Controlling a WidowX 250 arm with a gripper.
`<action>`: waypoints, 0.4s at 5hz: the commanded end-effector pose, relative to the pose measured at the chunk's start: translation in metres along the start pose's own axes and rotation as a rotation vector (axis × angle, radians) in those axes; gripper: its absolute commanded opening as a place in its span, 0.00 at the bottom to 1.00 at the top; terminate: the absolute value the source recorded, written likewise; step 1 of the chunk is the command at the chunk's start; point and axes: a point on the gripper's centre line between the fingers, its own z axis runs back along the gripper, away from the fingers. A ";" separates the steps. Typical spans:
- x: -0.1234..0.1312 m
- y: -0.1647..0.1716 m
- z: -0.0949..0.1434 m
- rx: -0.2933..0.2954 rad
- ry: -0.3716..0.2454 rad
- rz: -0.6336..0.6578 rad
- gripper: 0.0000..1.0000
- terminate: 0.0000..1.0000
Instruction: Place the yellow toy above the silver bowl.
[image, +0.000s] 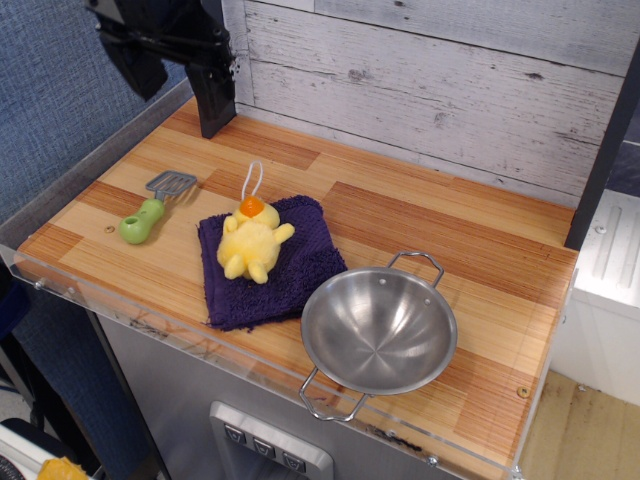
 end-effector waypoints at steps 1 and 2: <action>-0.012 -0.021 -0.002 -0.077 0.076 -0.028 1.00 0.00; -0.016 -0.031 -0.014 -0.138 0.141 -0.029 1.00 0.00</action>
